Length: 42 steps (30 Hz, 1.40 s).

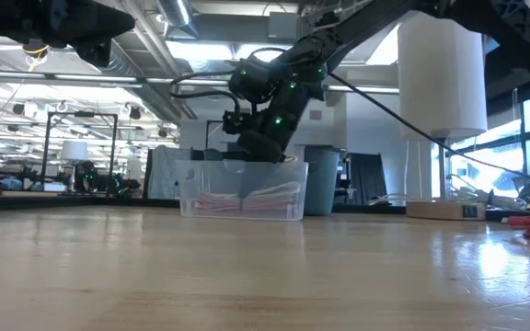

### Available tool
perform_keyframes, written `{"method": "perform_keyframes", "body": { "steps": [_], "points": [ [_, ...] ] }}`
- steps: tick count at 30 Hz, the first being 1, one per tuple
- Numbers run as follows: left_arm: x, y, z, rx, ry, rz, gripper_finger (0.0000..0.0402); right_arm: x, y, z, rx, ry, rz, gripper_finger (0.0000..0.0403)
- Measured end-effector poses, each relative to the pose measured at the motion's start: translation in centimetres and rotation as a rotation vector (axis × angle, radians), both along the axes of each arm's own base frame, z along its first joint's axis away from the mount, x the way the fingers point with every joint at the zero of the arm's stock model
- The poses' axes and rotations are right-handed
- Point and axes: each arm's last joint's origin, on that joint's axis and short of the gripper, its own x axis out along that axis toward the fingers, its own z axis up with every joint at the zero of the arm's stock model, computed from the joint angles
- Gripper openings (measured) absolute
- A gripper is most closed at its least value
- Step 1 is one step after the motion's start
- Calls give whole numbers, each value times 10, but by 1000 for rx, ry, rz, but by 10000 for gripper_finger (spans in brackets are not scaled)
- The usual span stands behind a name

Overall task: Pick & Place USB Port
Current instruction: Put the white charger cable into the transparent bin, then adjust the transparent bin

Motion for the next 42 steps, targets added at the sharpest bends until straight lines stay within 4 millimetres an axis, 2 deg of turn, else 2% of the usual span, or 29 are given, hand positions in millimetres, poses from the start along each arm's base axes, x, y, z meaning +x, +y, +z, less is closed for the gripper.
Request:
{"method": "perform_keyframes", "body": {
  "steps": [7,12,18,23,26,30,37,39,42],
  "points": [
    [0,0,0,0,0,0,17,2,0,0,-6,-19,8,92],
    [0,0,0,0,0,0,17,5,-1,5,-27,-42,17,128],
    [0,0,0,0,0,0,17,10,0,19,-79,-48,-1,143],
    [0,0,0,0,0,0,17,11,16,31,-71,24,2,144],
    [0,0,0,0,0,0,17,7,31,35,-73,110,7,138],
    [0,0,0,0,0,0,17,-1,44,32,-143,229,9,105],
    [0,0,0,0,0,0,17,-6,47,29,-140,288,14,15],
    [0,0,0,0,0,0,17,-8,47,29,-135,303,15,6],
    [0,0,0,0,0,0,17,-10,47,29,-127,316,-6,13]
  ]
}}
